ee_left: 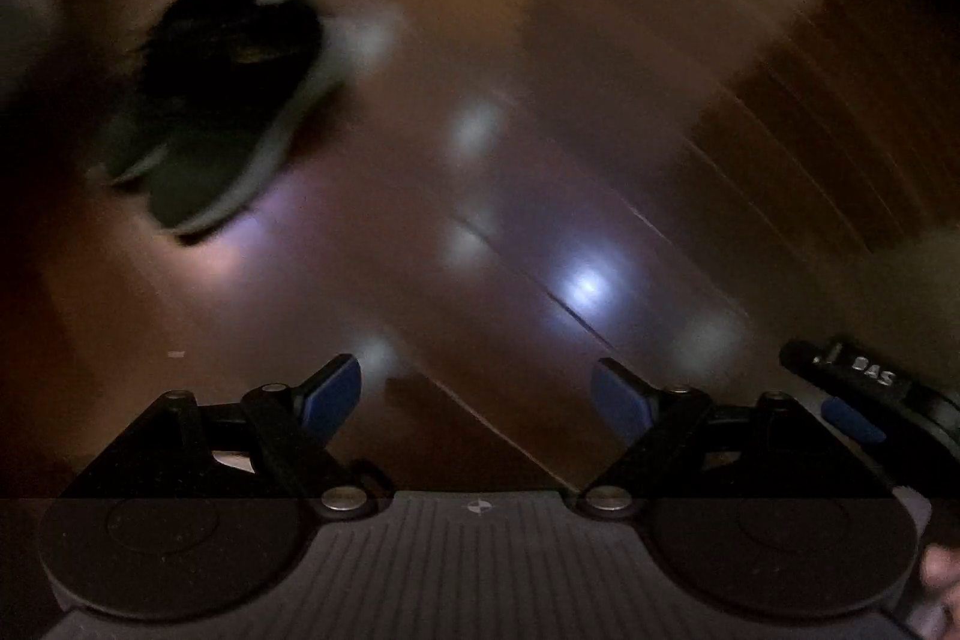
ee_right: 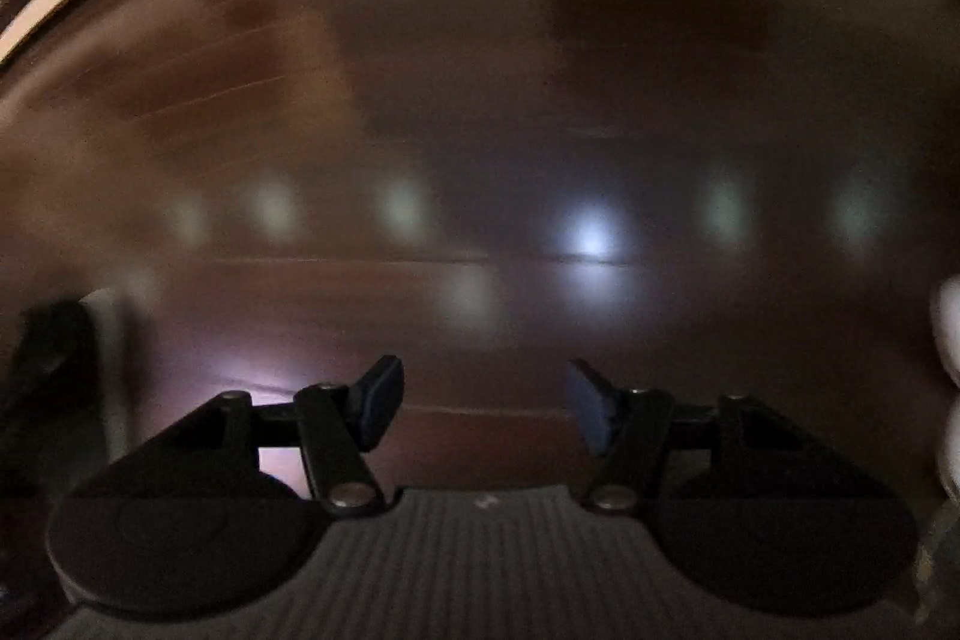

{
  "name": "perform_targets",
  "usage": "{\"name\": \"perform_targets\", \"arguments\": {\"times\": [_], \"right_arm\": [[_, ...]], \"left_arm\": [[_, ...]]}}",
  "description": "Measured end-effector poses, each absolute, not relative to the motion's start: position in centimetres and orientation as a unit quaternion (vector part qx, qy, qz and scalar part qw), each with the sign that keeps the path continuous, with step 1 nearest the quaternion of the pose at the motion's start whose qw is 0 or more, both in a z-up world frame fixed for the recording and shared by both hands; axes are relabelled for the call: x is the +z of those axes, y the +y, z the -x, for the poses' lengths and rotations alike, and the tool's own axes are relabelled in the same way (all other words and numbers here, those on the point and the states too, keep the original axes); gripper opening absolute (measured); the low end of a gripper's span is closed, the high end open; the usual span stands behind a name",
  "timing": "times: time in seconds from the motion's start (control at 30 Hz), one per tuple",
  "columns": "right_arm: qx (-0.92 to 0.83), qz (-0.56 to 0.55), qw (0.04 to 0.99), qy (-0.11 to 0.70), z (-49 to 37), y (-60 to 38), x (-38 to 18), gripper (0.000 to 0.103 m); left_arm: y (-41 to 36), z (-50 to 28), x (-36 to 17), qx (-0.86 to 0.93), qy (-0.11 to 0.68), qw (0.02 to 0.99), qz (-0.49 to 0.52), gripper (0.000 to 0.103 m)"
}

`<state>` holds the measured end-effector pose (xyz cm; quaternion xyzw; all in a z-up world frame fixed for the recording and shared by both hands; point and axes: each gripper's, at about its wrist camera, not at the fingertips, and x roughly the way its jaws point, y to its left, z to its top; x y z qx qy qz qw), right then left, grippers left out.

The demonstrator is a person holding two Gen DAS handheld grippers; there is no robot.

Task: Organize scattered shoes
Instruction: 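Move the right tool to the black sneakers and grasp the pair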

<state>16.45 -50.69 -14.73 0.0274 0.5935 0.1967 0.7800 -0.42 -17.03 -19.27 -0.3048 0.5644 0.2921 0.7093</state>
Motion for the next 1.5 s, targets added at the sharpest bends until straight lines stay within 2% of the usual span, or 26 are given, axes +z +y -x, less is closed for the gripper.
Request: {"name": "perform_targets", "arguments": {"times": [0.3, 0.5, 1.0, 1.2, 1.27, 1.4, 1.5], "right_arm": [[0.325, -0.003, 0.727, 0.605, -16.8, -32.0, -14.7, 0.063], [0.358, 0.001, 0.691, 0.628, -17.9, -20.5, -15.6, 0.063], [0.290, -0.002, 0.635, 0.716, -16.7, -8.9, -20.9, 0.063], [0.244, 0.036, 0.631, 0.735, -16.0, -6.0, -23.8, 0.062], [0.244, 0.060, 0.638, 0.728, -15.4, -5.1, -24.5, 0.060], [0.234, 0.082, 0.637, 0.730, -15.3, -4.4, -25.6, 0.049], [0.232, 0.093, 0.634, 0.732, -15.1, -4.3, -26.2, 0.047]], "left_arm": [[-4.0, 3.8, -20.4, 0.417, 0.532, 0.622, 0.395, 0.088], [0.2, 6.2, -21.5, 0.458, 0.534, 0.569, 0.426, 0.088], [7.0, 9.6, -25.2, 0.493, 0.549, 0.506, 0.446, 0.088], [7.9, 10.6, -26.1, 0.494, 0.547, 0.493, 0.462, 0.088], [8.1, 10.9, -26.3, 0.495, 0.549, 0.489, 0.463, 0.088], [8.3, 11.4, -26.6, 0.497, 0.550, 0.482, 0.468, 0.088], [8.5, 11.4, -26.7, 0.498, 0.551, 0.481, 0.467, 0.088]]}}
